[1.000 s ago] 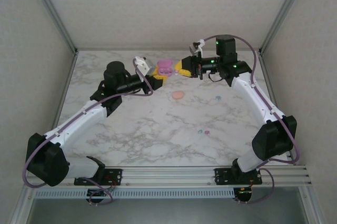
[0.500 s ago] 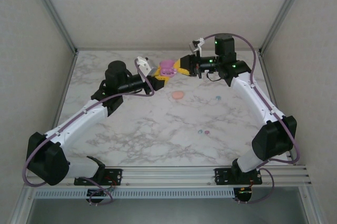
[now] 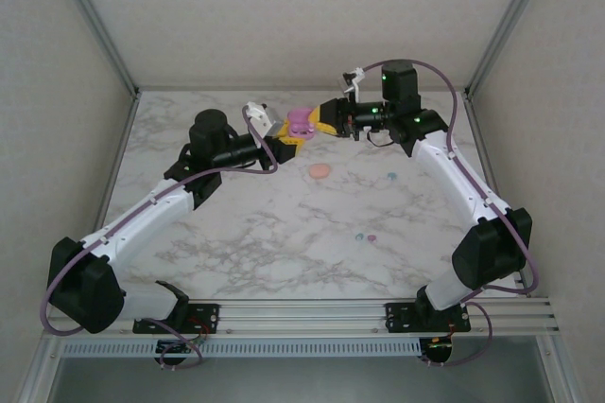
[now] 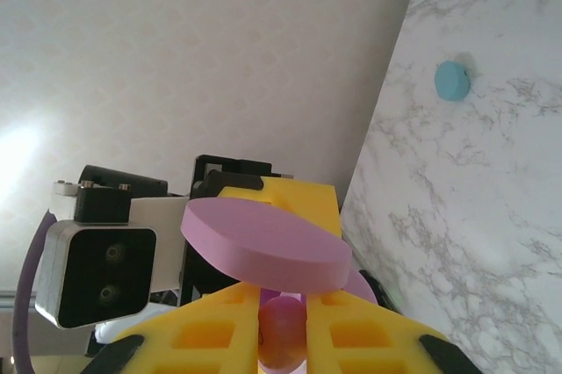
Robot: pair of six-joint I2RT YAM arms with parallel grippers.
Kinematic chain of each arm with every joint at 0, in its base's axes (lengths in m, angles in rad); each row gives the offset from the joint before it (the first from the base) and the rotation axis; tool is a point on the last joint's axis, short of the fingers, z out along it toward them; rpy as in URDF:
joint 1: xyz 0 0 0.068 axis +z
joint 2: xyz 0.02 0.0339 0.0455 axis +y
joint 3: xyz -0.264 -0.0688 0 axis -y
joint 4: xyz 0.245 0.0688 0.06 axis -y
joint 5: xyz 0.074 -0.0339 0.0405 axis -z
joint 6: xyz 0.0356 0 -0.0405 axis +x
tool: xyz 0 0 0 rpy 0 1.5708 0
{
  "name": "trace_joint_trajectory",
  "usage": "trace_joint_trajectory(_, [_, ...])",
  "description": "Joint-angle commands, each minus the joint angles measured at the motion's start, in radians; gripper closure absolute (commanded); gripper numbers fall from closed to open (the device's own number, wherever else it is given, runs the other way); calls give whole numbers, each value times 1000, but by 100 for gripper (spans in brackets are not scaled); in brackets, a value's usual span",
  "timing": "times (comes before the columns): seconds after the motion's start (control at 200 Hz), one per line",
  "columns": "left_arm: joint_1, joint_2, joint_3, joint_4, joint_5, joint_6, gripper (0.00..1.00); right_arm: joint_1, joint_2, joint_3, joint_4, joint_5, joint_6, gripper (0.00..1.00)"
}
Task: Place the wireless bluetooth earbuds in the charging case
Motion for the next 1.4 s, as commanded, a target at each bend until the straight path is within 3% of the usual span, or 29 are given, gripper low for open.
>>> trace_joint_trajectory(0.0, [-14, 4, 28, 54, 21, -24, 69, 12, -15, 18, -26, 21, -40, 84])
trace_joint_trajectory(0.821, [-23, 19, 34, 79, 11, -45, 69, 26, -8, 67, -150, 51, -127, 74])
trace_joint_trajectory(1.011, [-24, 17, 35, 71, 6, -37, 69, 26, -4, 93, -221, 95, -167, 76])
trace_joint_trajectory(1.216, [-25, 14, 35, 73, 5, -38, 69, 26, -5, 120, -256, 128, -180, 67])
trace_joint_trajectory(1.397, [-25, 11, 32, 74, 3, -36, 69, 26, -11, 149, -312, 184, -208, 66])
